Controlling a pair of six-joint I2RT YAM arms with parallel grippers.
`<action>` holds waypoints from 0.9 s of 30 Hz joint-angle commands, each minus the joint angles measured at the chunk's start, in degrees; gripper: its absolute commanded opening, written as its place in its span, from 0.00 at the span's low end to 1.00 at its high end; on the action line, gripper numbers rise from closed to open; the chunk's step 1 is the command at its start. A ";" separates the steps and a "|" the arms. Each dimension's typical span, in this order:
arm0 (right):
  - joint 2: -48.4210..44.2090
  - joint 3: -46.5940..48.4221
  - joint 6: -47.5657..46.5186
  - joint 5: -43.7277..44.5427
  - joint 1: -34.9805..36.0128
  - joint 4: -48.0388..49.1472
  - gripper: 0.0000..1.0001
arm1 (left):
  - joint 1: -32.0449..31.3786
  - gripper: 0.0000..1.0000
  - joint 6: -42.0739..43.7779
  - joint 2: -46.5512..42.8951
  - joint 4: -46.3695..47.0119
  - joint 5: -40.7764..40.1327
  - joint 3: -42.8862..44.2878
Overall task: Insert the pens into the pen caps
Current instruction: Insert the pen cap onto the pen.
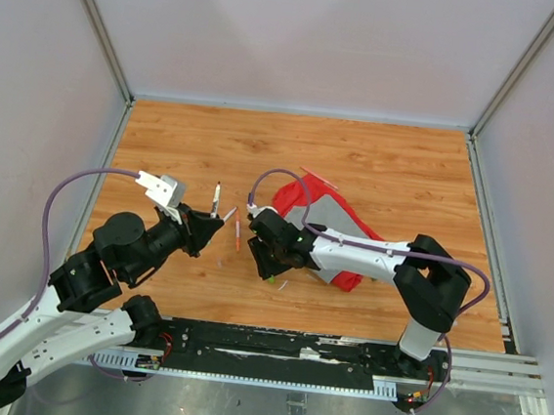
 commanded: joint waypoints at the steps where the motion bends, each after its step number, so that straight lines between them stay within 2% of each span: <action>1: 1.84 3.22 -1.86 0.06 1.34 -4.64 0.43 | 0.30 0.00 0.66 -0.06 0.20 -0.15 -0.34; 10: 5.46 5.05 -3.09 -1.07 1.77 -6.77 0.40 | 0.30 0.01 0.66 0.03 0.21 -0.56 -0.45; 27: 10.99 10.80 -4.92 4.58 3.43 -13.02 0.36 | 0.30 0.00 0.49 0.11 0.09 -0.94 -0.45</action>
